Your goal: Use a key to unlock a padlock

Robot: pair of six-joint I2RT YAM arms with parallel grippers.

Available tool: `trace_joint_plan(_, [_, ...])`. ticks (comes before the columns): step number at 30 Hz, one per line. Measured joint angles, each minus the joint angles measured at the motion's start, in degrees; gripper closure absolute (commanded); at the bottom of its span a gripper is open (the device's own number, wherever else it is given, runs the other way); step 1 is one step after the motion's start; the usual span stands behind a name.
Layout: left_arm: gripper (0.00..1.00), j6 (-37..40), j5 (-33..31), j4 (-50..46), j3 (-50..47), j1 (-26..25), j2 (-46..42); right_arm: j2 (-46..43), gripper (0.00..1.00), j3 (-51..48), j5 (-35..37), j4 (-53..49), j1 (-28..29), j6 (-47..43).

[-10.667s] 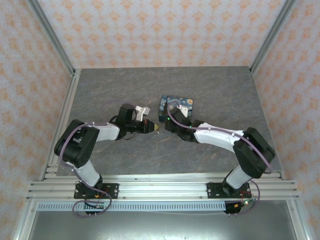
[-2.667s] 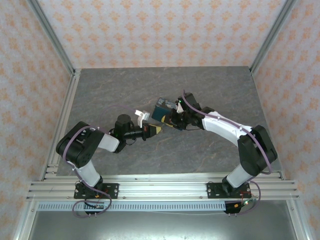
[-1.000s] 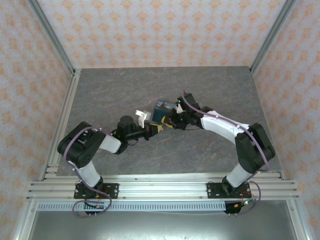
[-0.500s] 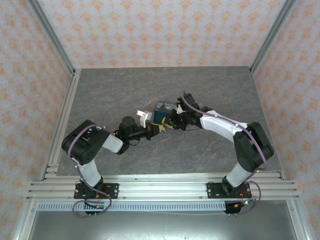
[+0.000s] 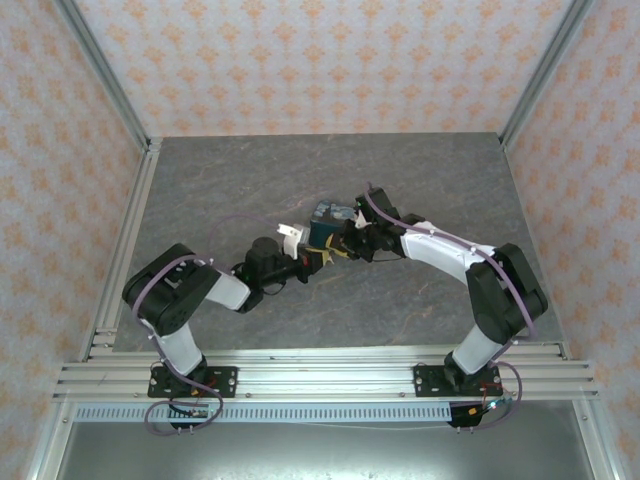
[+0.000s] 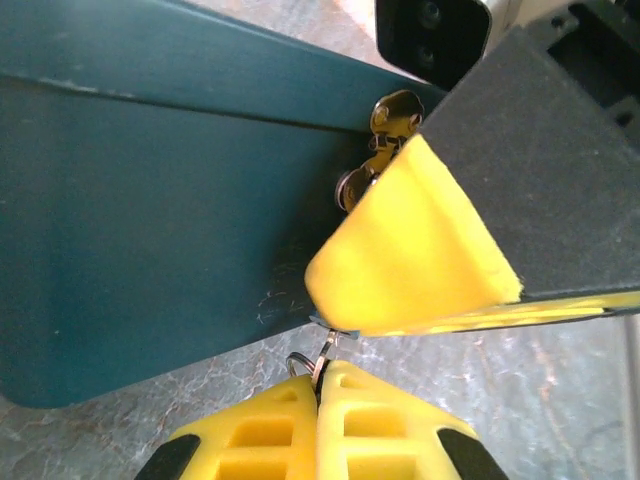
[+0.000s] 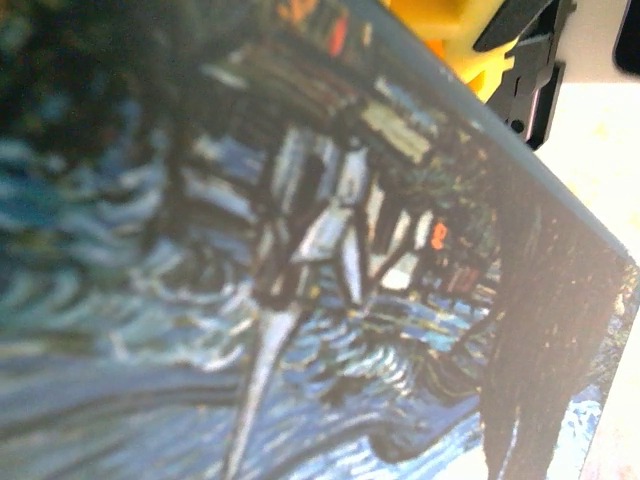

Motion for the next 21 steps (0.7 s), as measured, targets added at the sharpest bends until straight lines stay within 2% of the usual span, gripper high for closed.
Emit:
trace_joint_plan(11, [1.00,17.2,-23.3,-6.0,0.1,-12.5,-0.9,0.4,1.00,-0.3,0.7,-5.5,0.0,-0.1])
trace_joint_plan(21, [1.00,30.9,-49.1,-9.8,2.9,-25.3,2.6,0.4,1.00,-2.2,1.1,-5.7,0.7,-1.0])
